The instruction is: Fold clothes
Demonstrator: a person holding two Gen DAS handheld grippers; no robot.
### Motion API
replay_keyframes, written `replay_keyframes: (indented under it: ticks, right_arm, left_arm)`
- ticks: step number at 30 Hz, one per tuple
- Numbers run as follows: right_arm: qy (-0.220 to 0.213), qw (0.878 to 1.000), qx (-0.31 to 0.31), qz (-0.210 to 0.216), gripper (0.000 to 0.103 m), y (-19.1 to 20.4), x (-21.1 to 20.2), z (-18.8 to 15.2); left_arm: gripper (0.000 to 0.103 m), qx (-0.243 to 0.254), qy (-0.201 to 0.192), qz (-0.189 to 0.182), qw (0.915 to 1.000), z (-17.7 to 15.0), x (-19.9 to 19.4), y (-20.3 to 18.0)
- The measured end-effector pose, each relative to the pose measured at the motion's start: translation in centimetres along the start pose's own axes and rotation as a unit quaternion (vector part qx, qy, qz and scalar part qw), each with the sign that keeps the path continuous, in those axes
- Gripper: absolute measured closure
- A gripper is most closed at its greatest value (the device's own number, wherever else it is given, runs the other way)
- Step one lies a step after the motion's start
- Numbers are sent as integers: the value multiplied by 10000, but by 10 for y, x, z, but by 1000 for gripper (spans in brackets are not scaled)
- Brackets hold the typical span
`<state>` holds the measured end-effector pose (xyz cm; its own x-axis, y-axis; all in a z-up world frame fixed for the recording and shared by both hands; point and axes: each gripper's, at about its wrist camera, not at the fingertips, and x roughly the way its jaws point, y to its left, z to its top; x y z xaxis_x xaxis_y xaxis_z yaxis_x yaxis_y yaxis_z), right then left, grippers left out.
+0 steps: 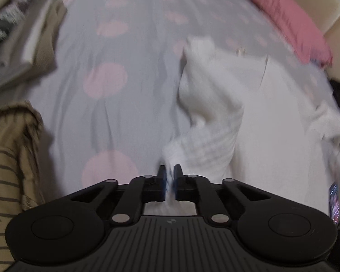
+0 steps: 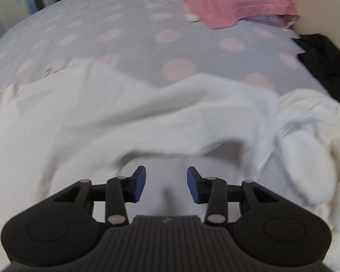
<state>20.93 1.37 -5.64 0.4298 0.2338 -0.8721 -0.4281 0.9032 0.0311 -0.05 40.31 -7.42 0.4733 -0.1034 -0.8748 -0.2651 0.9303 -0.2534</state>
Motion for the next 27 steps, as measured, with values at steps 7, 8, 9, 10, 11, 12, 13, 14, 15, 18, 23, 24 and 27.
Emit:
replay_keyframes:
  ticks: [7, 8, 9, 10, 11, 12, 13, 14, 15, 18, 23, 24, 27]
  right_arm:
    - [42, 9988, -461, -176, 59, 15, 2, -5]
    - [34, 9989, -435, -183, 59, 14, 3, -3]
    - [31, 9990, -405, -194, 59, 12, 5, -2]
    - [44, 9991, -376, -204, 59, 10, 7, 0]
    - [64, 9992, -347, -210, 59, 8, 10, 1]
    - [92, 9992, -323, -207, 59, 7, 12, 1]
    - [129, 9993, -307, -191, 59, 5, 15, 1]
    - [168, 9993, -290, -167, 59, 4, 18, 0]
    - [205, 9993, -269, -137, 59, 3, 21, 0]
    - [262, 9994, -213, -104, 59, -1, 28, 2]
    - [357, 9991, -158, -149, 59, -4, 41, 8]
    - [370, 9991, -158, -140, 59, -4, 43, 9]
    - [346, 9992, -218, -8, 59, -1, 45, 10]
  left_arm:
    - [102, -548, -1012, 48, 9933, 32, -73, 20]
    - [102, -596, -1117, 147, 9918, 38, -82, 24]
    - [102, -643, -1221, 248, 9901, 44, -91, 28]
    - [102, -693, -1301, 390, 9883, 51, -101, 34]
    - [102, -754, -1354, 532, 9865, 57, -108, 42]
    - [102, -813, -1405, 675, 9844, 62, -114, 49]
    - [102, -846, -1426, 825, 9827, 68, -118, 57]
    - [102, -869, -1426, 1003, 9808, 72, -120, 65]
    - [102, -914, -1395, 1165, 9791, 77, -120, 75]
    - [102, -1000, -1218, 1589, 9746, 86, -113, 99]
    - [102, -1162, -853, 2155, 9658, 89, -82, 132]
    - [102, -1155, -841, 2236, 9642, 88, -77, 136]
    - [101, -1082, -1010, 2352, 9606, 83, -65, 135]
